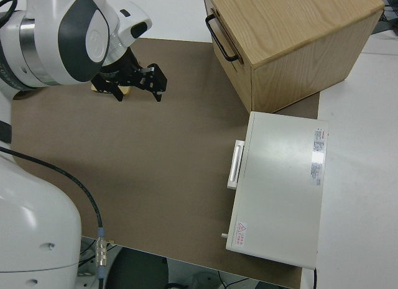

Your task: Pick gray plate from low plate rack and place it on table with left arm

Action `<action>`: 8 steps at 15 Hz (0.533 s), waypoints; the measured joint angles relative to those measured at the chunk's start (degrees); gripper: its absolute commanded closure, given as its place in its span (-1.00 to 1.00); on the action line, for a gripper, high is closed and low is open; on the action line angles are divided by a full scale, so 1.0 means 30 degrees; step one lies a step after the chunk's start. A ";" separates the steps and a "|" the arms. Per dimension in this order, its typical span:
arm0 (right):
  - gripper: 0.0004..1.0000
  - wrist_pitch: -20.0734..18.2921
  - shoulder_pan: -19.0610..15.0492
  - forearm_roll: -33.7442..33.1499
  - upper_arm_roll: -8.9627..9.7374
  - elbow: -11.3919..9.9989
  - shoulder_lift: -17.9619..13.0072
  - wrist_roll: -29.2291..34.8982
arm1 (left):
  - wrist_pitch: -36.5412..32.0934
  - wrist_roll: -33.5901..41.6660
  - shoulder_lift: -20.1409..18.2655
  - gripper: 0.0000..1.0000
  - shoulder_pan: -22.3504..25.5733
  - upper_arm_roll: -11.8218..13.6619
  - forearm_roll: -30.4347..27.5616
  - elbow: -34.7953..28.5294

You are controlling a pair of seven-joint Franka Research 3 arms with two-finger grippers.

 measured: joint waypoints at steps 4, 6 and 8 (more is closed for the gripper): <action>-0.98 0.0000 0.0000 0.0000 0.0000 0.0000 0.0000 0.0000 | 0.0000 0.0491 -0.0069 -0.99 0.0121 0.0728 0.0000 -0.0002; -0.98 0.0000 0.0000 0.0000 0.0000 0.0000 0.0000 0.0000 | 0.0000 0.0540 -0.0075 -0.98 0.0143 0.0746 0.0000 -0.0003; -0.97 0.0000 0.0000 0.0000 0.0000 0.0000 0.0000 0.0000 | 0.0000 0.0590 -0.0075 -0.98 0.0142 0.0711 0.0000 -0.0007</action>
